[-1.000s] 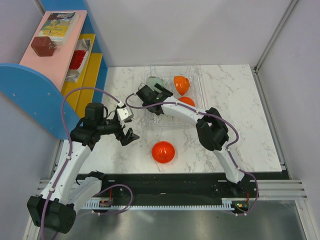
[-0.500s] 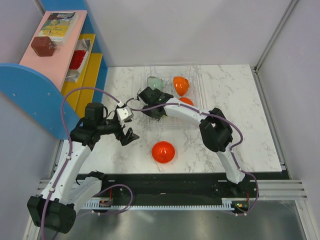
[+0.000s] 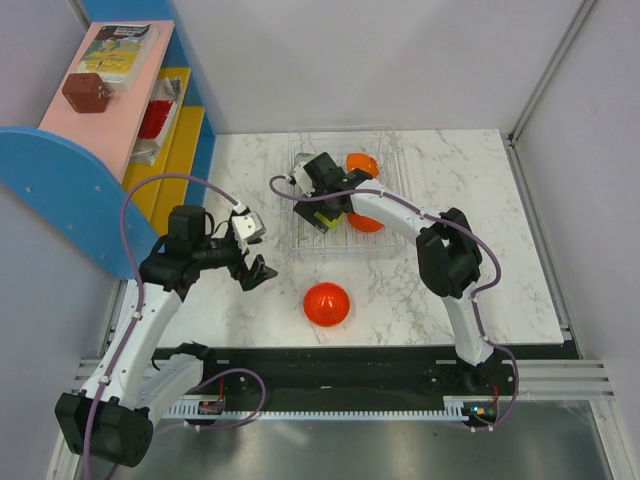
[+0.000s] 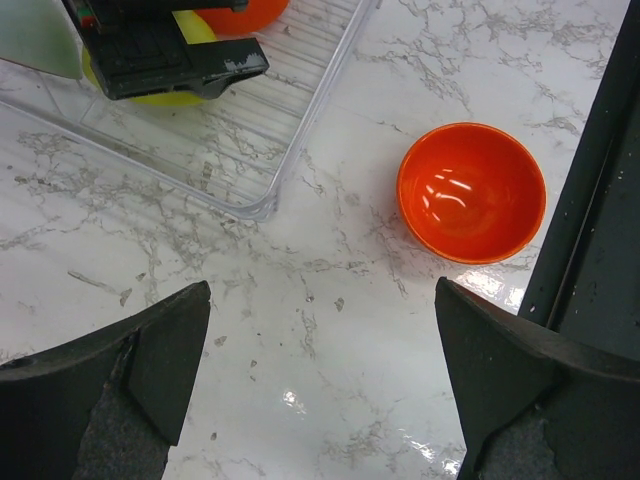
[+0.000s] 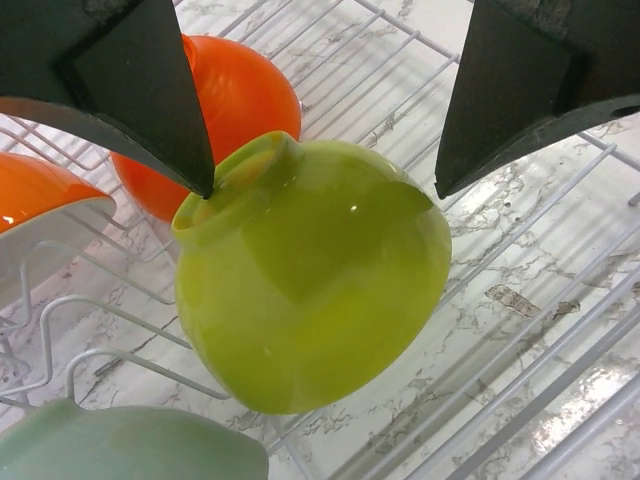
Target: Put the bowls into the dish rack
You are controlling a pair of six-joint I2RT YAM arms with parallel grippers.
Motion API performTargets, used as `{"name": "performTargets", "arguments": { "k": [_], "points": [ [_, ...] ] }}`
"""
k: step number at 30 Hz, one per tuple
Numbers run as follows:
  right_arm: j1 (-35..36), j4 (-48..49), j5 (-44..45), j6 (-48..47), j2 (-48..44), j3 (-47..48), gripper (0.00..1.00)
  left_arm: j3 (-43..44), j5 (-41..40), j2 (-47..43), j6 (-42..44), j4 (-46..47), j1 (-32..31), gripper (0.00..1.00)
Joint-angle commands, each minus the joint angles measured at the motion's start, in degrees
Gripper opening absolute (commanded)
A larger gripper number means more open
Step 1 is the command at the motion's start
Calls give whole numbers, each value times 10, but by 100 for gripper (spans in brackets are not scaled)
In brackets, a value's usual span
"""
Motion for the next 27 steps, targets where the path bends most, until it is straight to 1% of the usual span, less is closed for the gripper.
{"name": "performTargets", "arguments": {
  "k": [1,5,9,23,27],
  "points": [
    [-12,-7,-106,16,-27,2,98,3,26,-8,-1,11,7,100],
    [-25,-8,-176,23,-27,2,98,3,27,-7,-1,11,7,100],
    [-28,-8,-212,25,-20,13,98,3,28,-7,-1,11,7,100],
    [-38,-22,-305,58,36,90,98,6,33,-5,0,11,8,100],
    [-45,-25,-314,60,58,124,98,6,33,-6,1,11,8,100]
  ]
}}
